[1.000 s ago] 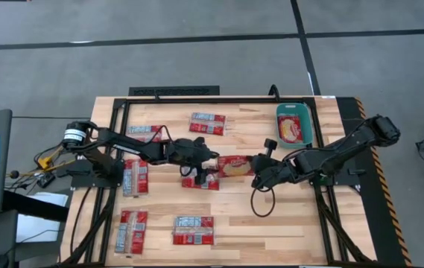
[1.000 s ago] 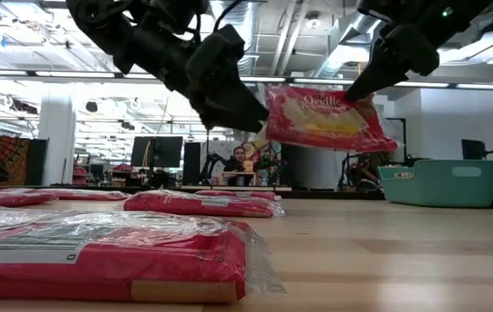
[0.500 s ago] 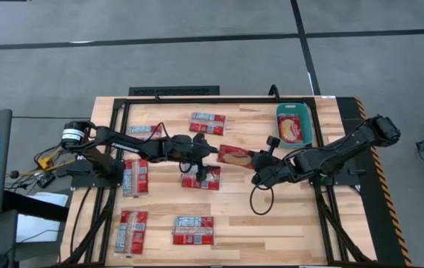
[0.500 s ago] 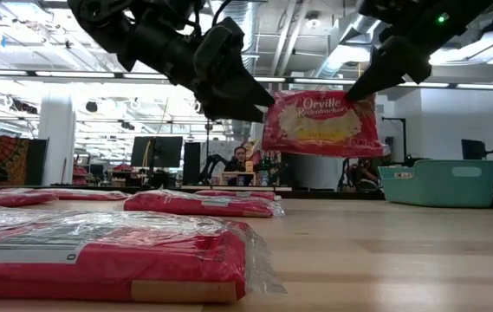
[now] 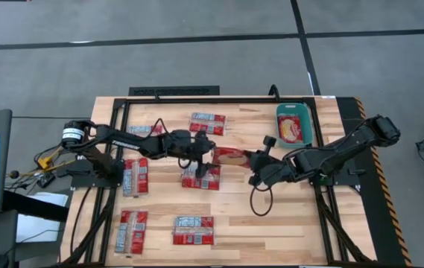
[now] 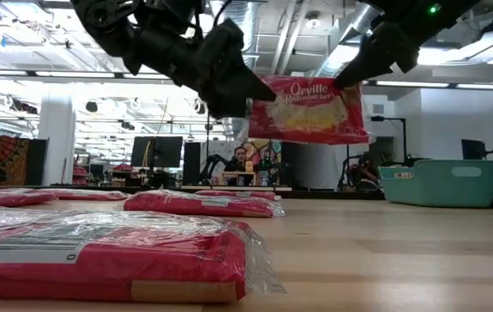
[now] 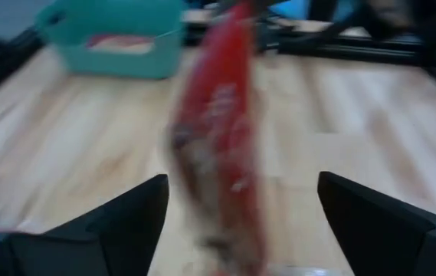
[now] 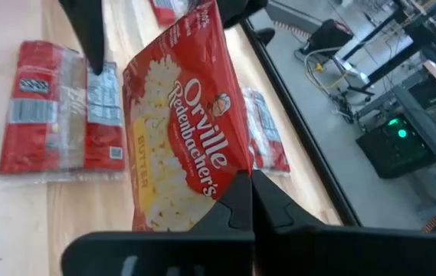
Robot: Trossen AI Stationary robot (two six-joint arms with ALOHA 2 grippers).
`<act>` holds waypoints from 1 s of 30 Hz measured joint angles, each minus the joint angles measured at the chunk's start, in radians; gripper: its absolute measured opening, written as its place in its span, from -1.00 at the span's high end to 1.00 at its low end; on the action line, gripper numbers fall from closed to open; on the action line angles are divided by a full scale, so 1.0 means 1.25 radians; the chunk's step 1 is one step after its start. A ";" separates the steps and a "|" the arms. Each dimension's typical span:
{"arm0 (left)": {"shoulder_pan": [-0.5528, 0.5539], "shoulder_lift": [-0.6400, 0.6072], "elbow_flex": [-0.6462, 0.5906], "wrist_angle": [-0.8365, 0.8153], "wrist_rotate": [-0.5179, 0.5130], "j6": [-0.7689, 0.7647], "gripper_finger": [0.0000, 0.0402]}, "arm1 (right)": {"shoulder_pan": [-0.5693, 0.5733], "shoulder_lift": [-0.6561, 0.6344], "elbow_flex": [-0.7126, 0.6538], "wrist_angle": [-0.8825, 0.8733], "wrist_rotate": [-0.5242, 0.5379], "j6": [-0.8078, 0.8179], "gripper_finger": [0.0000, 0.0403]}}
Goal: Sort popcorn bags into baskets
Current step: Put the popcorn bag into the green bin
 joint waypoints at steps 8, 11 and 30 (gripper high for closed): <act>-0.008 0.000 0.000 0.014 0.013 0.049 0.68 | -0.006 -0.003 0.000 0.031 -0.057 -0.028 0.96; -0.004 0.000 0.000 0.005 0.016 0.065 0.89 | -0.006 -0.017 0.000 0.043 -0.101 -0.007 0.81; -0.035 0.000 0.000 0.018 0.055 0.277 0.97 | -0.120 -0.009 0.000 0.173 -0.559 0.089 -0.33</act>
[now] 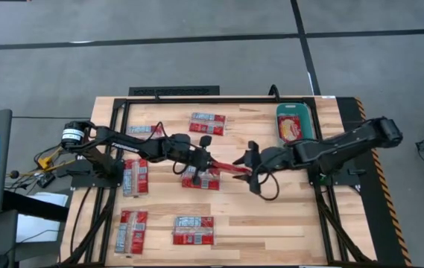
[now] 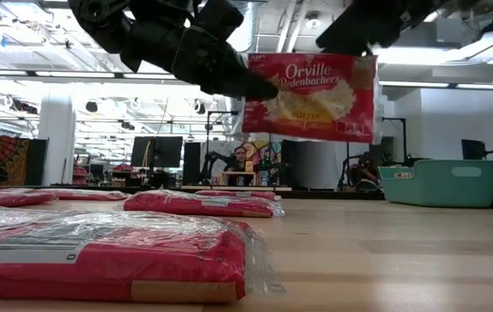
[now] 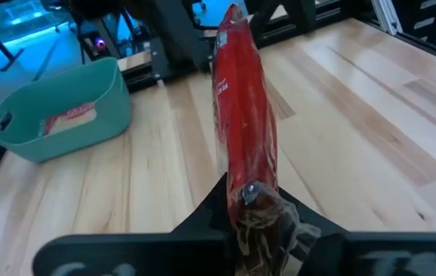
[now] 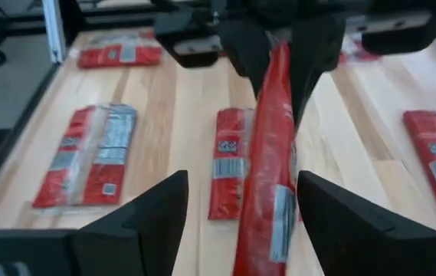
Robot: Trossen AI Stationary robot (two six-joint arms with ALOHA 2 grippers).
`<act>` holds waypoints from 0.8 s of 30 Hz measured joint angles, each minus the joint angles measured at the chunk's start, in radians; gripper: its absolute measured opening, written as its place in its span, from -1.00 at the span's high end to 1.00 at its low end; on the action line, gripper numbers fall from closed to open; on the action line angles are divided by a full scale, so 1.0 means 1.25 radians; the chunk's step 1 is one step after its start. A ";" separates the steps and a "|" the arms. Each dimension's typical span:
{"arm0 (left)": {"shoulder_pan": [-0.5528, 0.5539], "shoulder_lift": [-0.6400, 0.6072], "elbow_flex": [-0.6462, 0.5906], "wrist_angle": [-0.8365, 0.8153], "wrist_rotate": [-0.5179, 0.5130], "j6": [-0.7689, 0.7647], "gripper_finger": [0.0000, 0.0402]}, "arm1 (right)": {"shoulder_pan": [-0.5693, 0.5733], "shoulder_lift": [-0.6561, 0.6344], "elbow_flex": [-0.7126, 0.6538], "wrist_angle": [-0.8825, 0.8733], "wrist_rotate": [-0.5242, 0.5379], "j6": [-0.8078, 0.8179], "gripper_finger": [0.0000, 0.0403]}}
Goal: Sort popcorn bags into baskets
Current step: Put the popcorn bag into the green bin
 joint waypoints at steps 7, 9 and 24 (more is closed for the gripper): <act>0.000 0.000 0.000 -0.020 0.000 0.009 0.96 | -0.029 0.051 0.000 0.016 -0.004 0.012 -0.10; 0.000 0.000 0.000 -0.027 -0.001 0.010 0.97 | -0.034 0.051 0.000 0.019 -0.004 0.016 0.14; 0.001 0.000 0.000 -0.105 -0.166 -0.093 0.54 | -0.035 -0.122 0.000 -0.307 0.296 0.174 0.92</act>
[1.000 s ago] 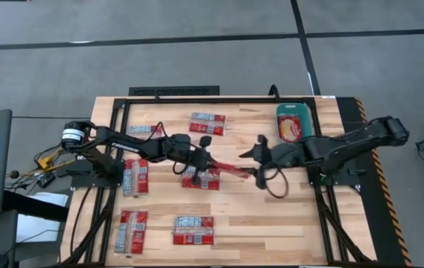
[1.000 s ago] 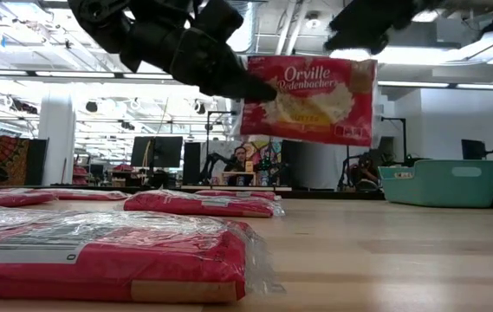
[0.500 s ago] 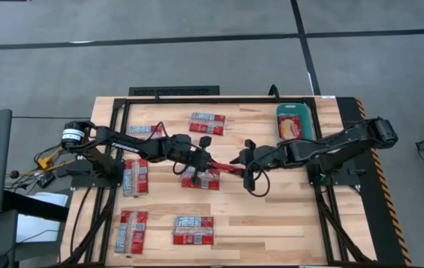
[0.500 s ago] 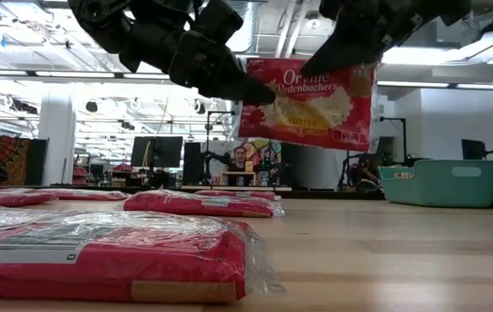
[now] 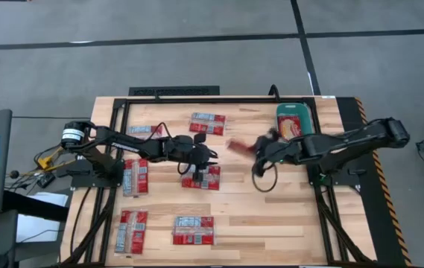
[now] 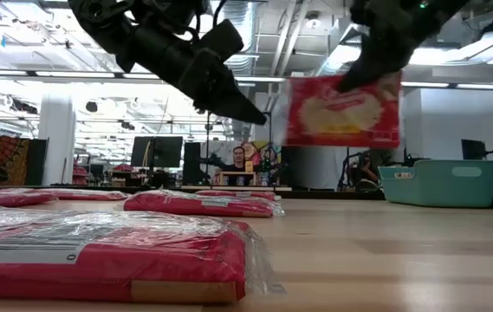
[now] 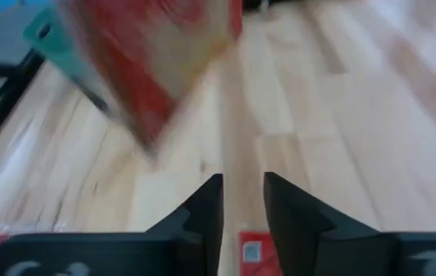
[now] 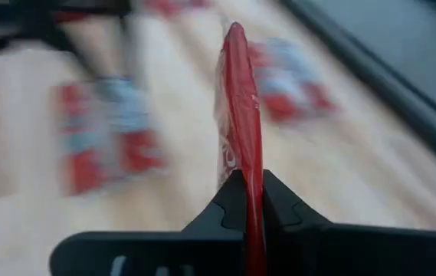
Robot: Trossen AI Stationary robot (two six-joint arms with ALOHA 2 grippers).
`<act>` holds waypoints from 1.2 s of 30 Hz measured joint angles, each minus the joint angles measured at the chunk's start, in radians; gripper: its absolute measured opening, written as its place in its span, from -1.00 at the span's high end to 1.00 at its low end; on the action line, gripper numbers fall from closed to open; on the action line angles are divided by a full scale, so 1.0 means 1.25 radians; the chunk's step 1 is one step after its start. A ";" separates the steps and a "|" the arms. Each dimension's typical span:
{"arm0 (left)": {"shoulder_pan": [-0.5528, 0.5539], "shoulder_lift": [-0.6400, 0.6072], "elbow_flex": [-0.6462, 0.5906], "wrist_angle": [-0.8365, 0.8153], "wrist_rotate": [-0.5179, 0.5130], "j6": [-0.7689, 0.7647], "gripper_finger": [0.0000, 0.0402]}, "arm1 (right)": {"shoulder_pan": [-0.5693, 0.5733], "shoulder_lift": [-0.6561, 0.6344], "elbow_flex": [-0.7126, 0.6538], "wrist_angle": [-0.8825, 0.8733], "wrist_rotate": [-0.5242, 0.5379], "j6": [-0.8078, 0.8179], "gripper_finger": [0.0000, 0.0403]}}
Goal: Sort popcorn bags into baskets
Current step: Put the popcorn bag into the green bin
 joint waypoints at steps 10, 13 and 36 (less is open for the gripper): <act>0.040 0.000 -0.001 -0.033 -0.079 -0.013 0.32 | -0.020 -0.223 -0.007 -0.550 0.387 0.372 0.92; 0.050 0.000 -0.001 -0.042 -0.079 -0.010 0.32 | -0.049 -0.262 -0.042 -0.616 0.415 0.464 0.92; 0.063 0.000 -0.001 -0.070 -0.059 -0.023 0.31 | -0.352 -0.256 -0.183 -0.451 0.390 0.402 0.92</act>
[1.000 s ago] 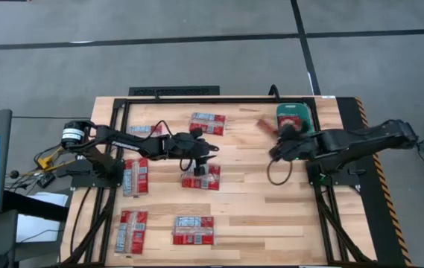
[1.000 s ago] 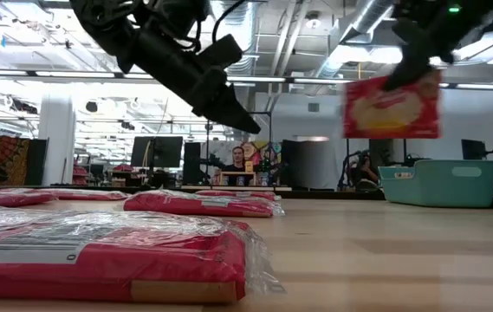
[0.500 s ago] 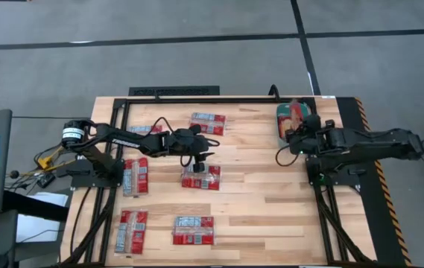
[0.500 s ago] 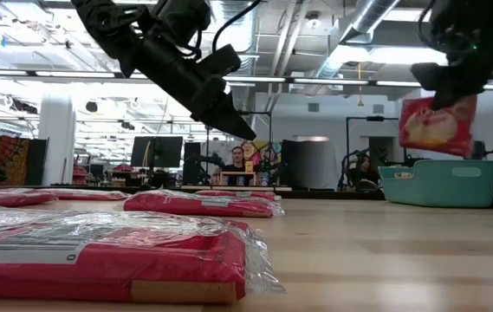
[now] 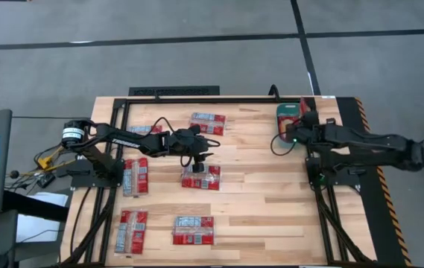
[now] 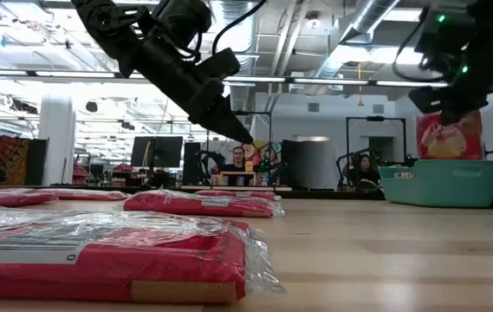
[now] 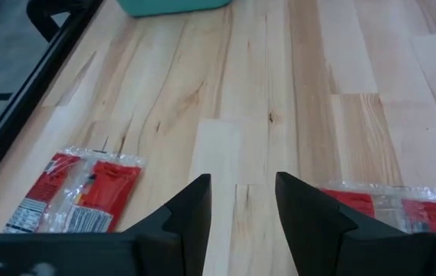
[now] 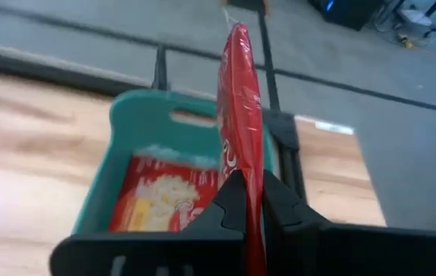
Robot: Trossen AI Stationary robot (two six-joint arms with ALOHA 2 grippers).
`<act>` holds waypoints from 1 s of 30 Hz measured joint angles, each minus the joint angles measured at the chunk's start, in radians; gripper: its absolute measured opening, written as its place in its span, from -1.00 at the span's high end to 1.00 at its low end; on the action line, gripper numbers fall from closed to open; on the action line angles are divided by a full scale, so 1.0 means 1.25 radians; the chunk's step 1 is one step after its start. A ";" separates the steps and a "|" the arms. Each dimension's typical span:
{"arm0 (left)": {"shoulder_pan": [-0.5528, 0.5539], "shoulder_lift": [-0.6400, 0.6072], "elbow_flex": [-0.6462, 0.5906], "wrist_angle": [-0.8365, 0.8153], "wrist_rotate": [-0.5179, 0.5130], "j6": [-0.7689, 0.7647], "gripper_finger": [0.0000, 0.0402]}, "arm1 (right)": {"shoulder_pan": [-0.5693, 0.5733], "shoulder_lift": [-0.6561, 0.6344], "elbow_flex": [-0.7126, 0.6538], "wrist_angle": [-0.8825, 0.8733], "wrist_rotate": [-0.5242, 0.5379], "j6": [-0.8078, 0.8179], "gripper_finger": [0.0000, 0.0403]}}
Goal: Sort popcorn bags into baskets
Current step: Put the popcorn bag into the green bin
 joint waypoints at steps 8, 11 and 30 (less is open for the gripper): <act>0.000 0.000 0.000 -0.026 0.000 -0.005 0.31 | -0.066 0.037 -0.025 0.076 -0.040 -0.102 0.92; 0.000 0.000 0.000 -0.029 0.000 -0.005 0.31 | -0.093 0.057 -0.025 0.083 -0.045 -0.115 0.92; 0.000 0.000 0.000 -0.041 0.000 -0.005 0.31 | -0.165 0.216 -0.025 0.091 -0.063 -0.108 0.92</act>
